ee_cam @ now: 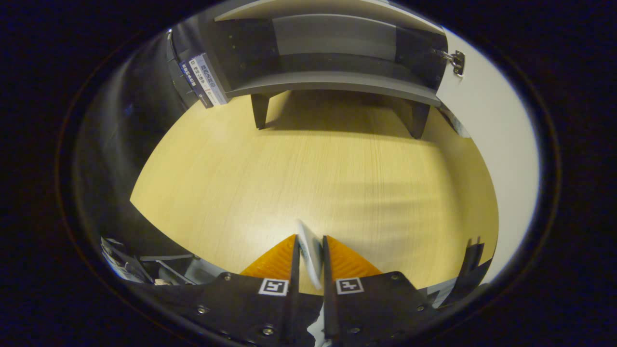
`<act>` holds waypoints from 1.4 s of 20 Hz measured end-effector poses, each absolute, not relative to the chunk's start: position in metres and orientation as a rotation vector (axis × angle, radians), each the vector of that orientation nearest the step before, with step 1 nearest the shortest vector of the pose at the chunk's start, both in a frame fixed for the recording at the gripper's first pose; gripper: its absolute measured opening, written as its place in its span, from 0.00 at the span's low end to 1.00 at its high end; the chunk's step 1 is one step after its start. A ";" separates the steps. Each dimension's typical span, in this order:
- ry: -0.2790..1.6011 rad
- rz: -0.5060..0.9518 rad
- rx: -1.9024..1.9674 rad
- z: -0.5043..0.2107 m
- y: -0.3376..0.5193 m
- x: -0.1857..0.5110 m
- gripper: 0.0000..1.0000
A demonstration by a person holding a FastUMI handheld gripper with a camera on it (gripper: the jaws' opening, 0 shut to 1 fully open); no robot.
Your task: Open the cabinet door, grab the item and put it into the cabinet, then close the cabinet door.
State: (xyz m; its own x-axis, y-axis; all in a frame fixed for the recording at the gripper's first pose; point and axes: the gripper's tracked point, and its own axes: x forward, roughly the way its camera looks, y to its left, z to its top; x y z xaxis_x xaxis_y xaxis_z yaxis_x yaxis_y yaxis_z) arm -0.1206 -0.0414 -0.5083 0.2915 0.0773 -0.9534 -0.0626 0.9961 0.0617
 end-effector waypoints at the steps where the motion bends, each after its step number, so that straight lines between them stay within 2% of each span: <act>1: 1.278 0.047 0.012 -0.507 -0.050 -0.121 0.16; 2: 1.288 0.040 0.037 -0.508 -0.046 -0.120 0.09; 6: 1.300 0.000 0.107 -0.491 -0.053 -0.109 0.09; 10: 1.251 0.000 0.141 -0.441 -0.055 -0.077 0.09; 21: 0.961 0.040 0.061 -0.266 -0.051 0.060 0.09; 28: 0.838 0.015 0.063 -0.200 -0.064 0.148 0.09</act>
